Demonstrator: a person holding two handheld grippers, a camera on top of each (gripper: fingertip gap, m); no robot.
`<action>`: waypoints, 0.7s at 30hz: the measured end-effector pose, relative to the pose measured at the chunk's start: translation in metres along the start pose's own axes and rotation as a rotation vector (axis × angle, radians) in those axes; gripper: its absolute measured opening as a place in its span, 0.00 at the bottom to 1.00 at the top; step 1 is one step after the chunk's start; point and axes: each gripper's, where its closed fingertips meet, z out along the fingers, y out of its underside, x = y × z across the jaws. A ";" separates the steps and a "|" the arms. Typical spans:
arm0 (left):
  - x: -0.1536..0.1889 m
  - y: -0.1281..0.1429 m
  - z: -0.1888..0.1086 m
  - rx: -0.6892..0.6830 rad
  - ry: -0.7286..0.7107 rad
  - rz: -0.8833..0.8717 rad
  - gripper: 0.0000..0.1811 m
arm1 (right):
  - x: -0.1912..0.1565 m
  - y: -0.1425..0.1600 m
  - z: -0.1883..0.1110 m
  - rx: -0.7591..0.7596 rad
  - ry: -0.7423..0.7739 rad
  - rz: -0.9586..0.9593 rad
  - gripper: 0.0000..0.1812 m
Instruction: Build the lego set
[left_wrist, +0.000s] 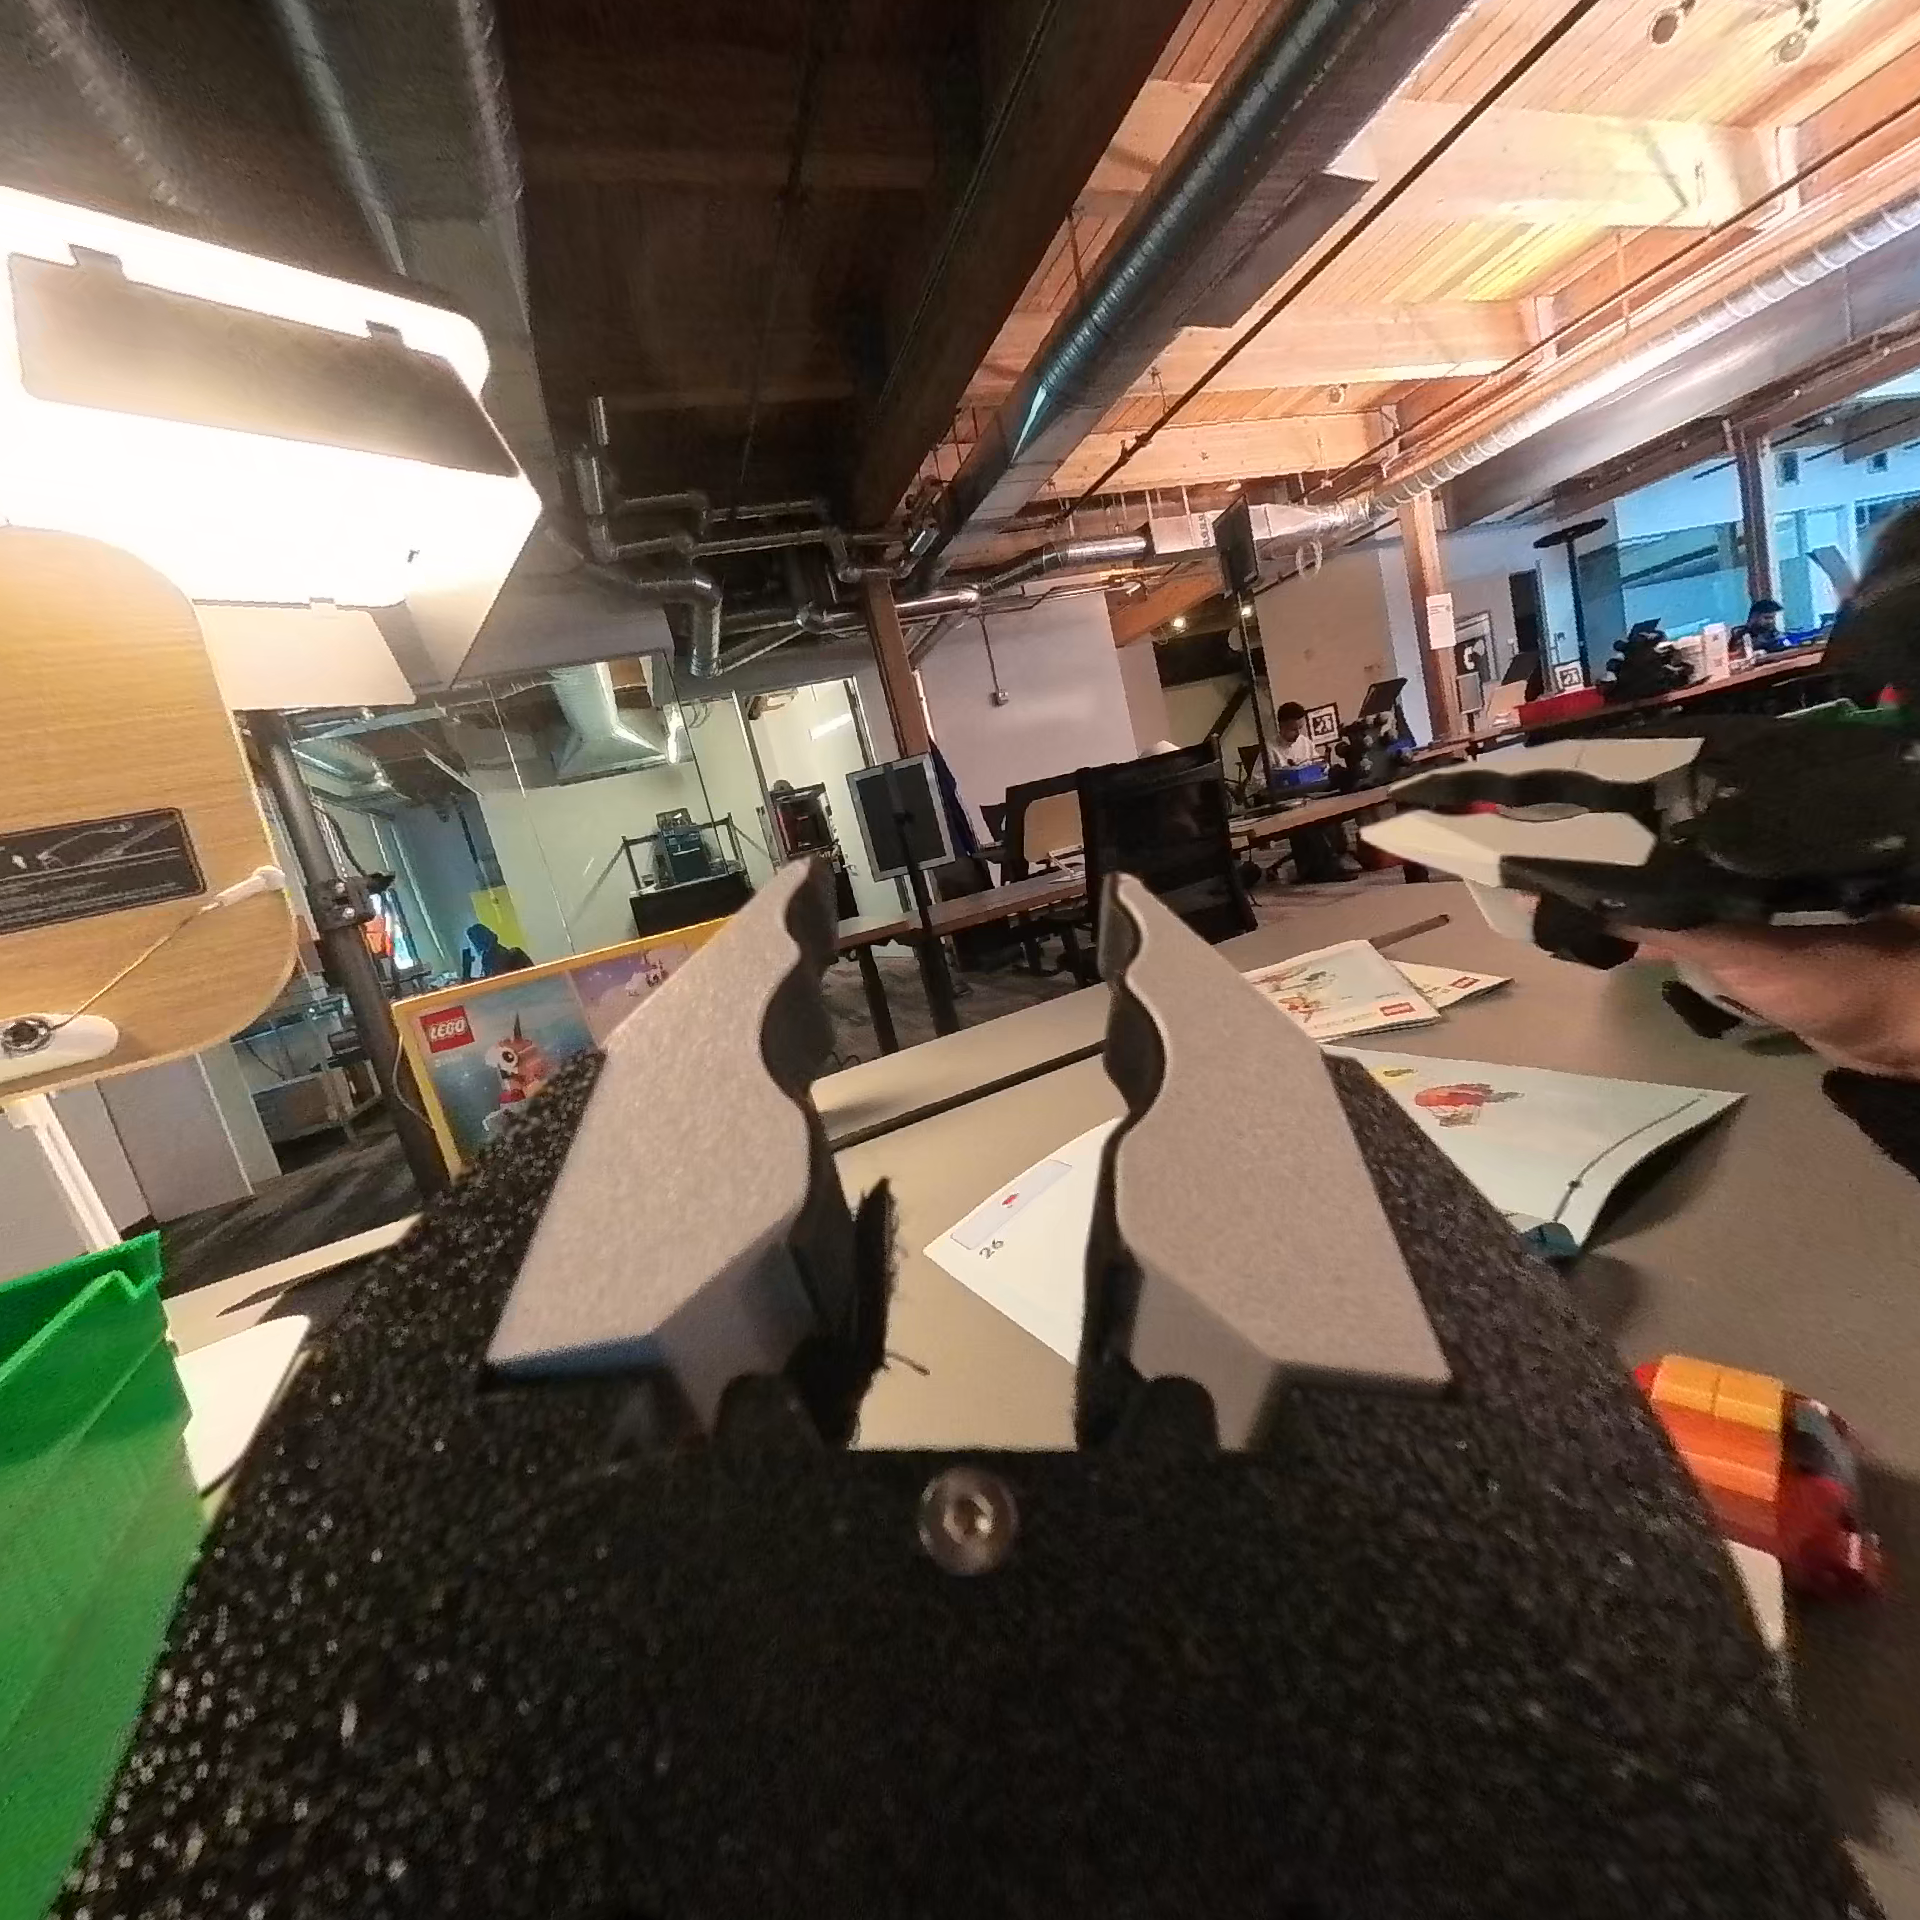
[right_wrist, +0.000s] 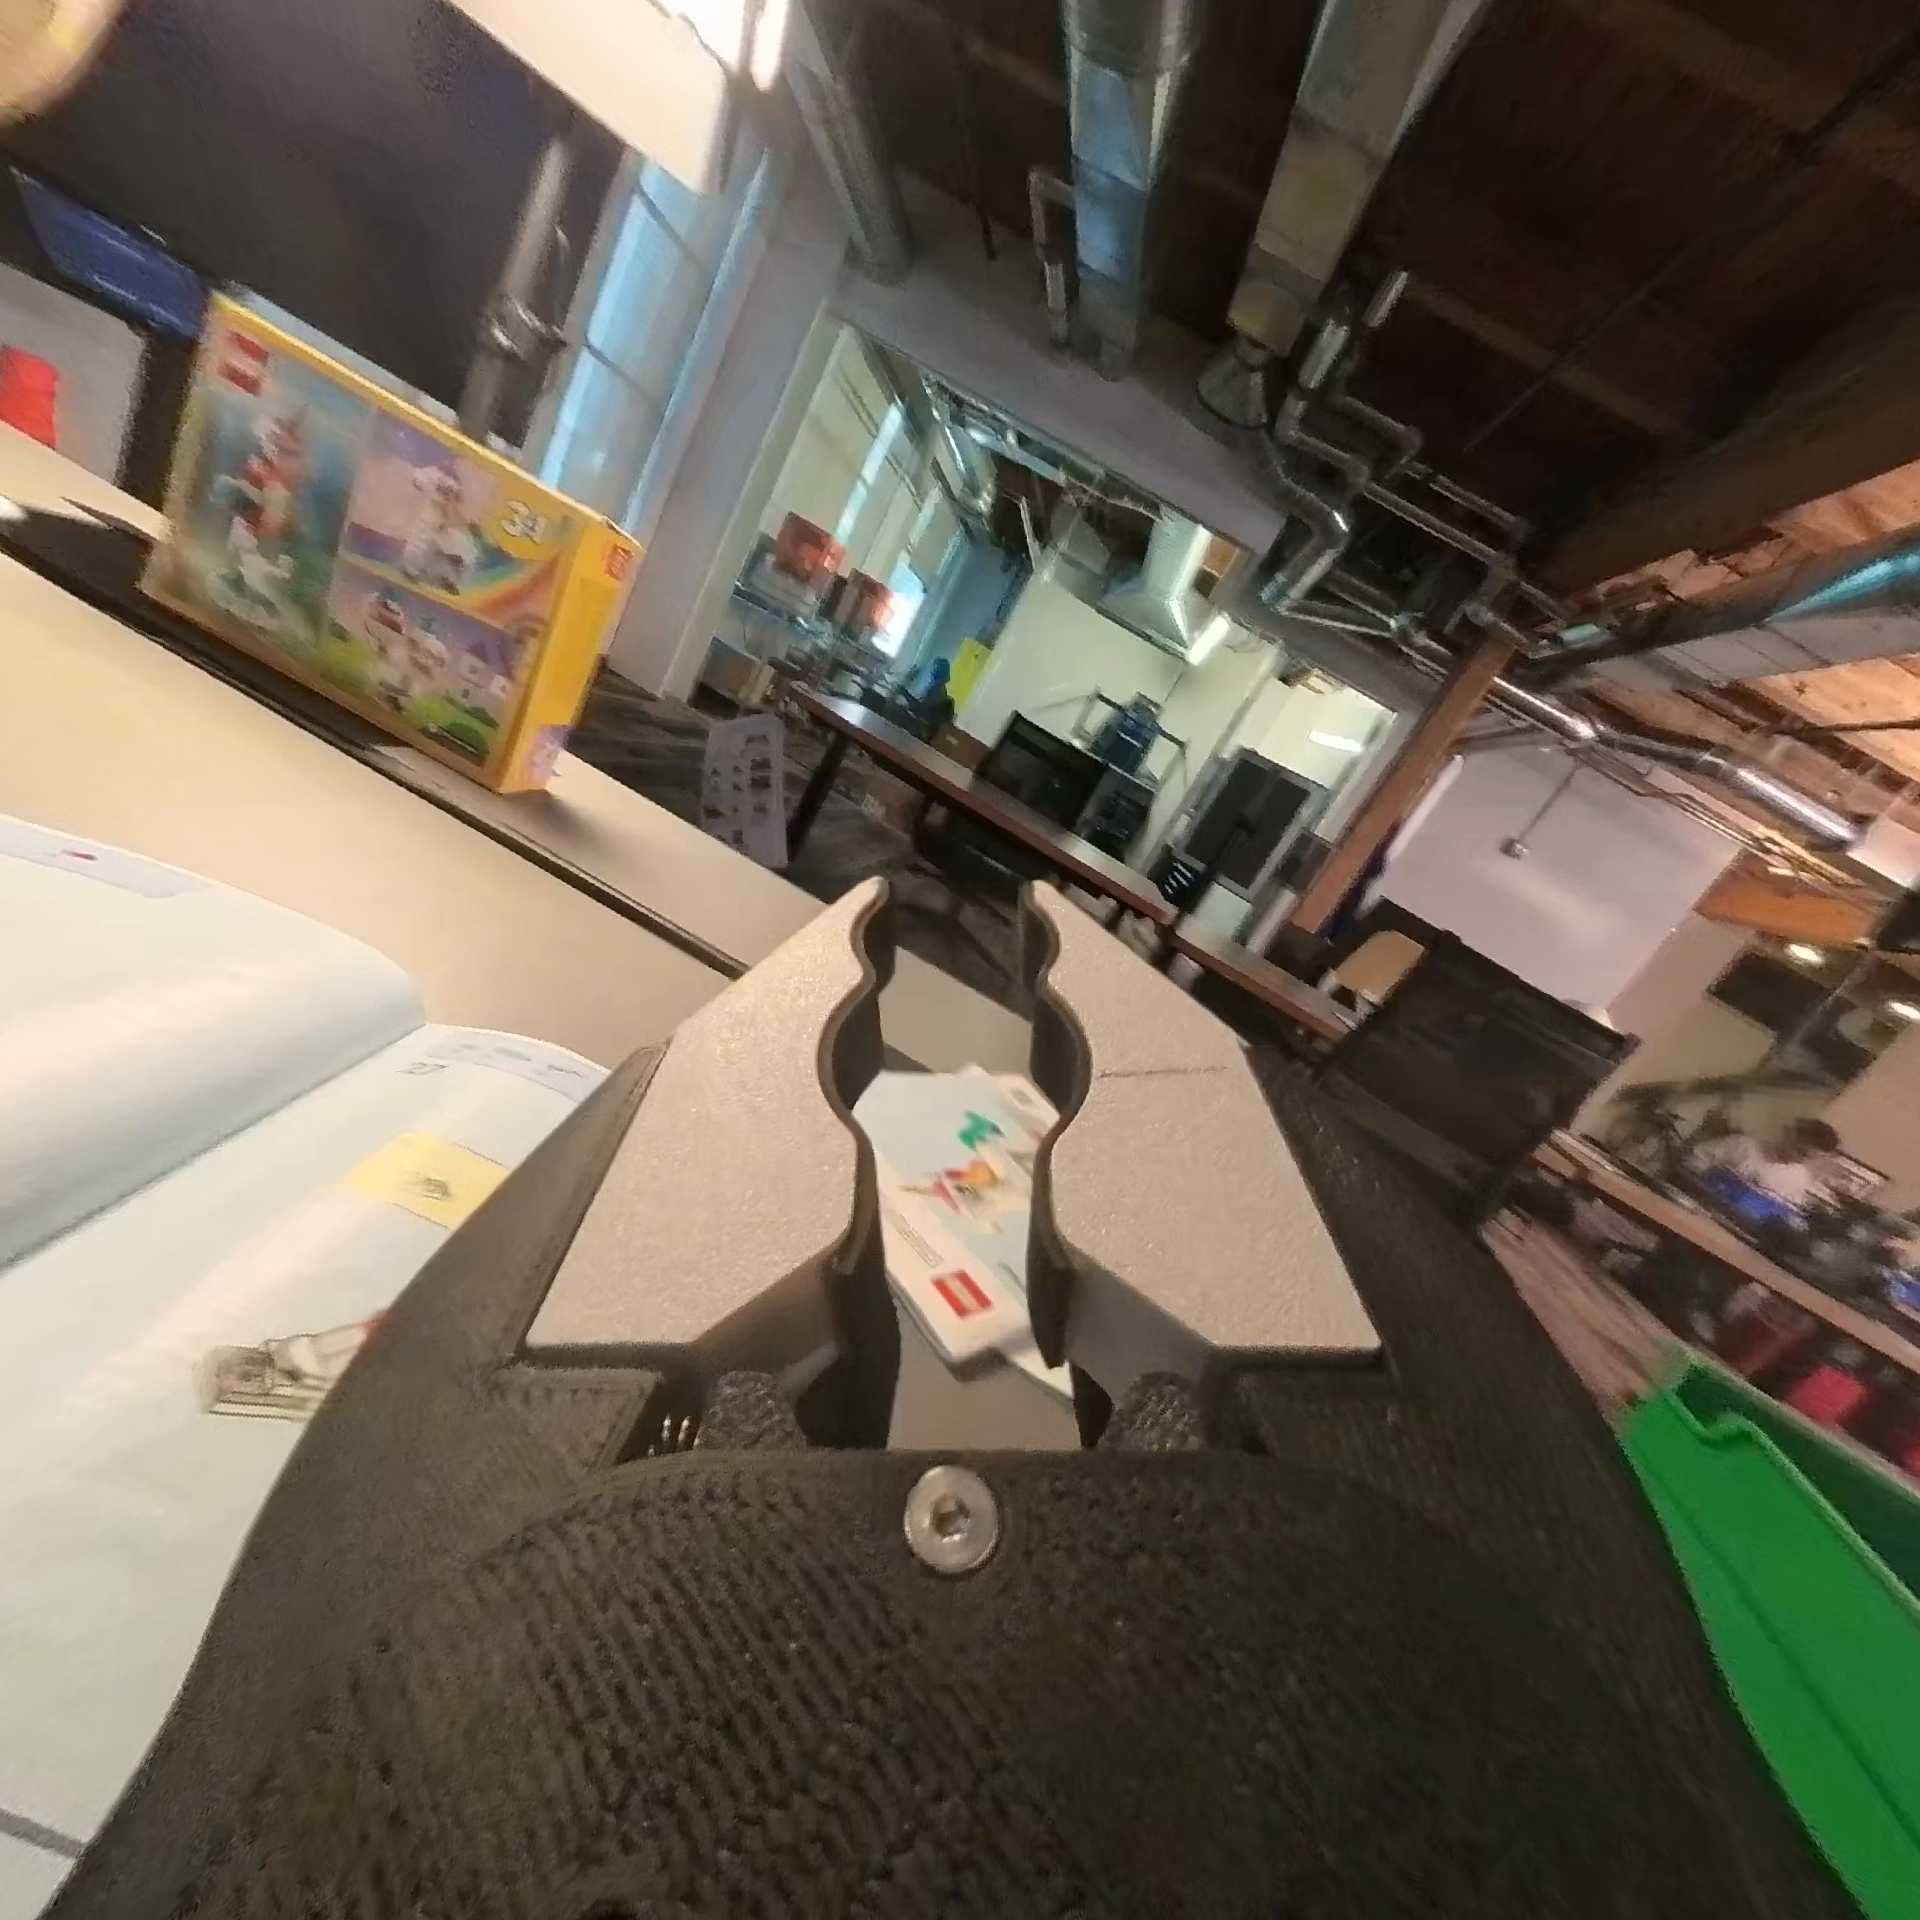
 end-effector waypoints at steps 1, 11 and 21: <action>-0.001 -0.001 0.000 0.004 -0.003 -0.002 0.26 | -0.004 -0.006 -0.001 0.033 -0.027 0.019 0.12; 0.003 -0.001 0.001 0.005 0.017 0.007 0.23 | -0.004 -0.008 -0.001 0.051 -0.040 0.048 0.12; 0.006 0.000 0.002 0.002 0.031 0.006 0.21 | -0.004 -0.005 0.000 0.035 -0.036 0.042 0.12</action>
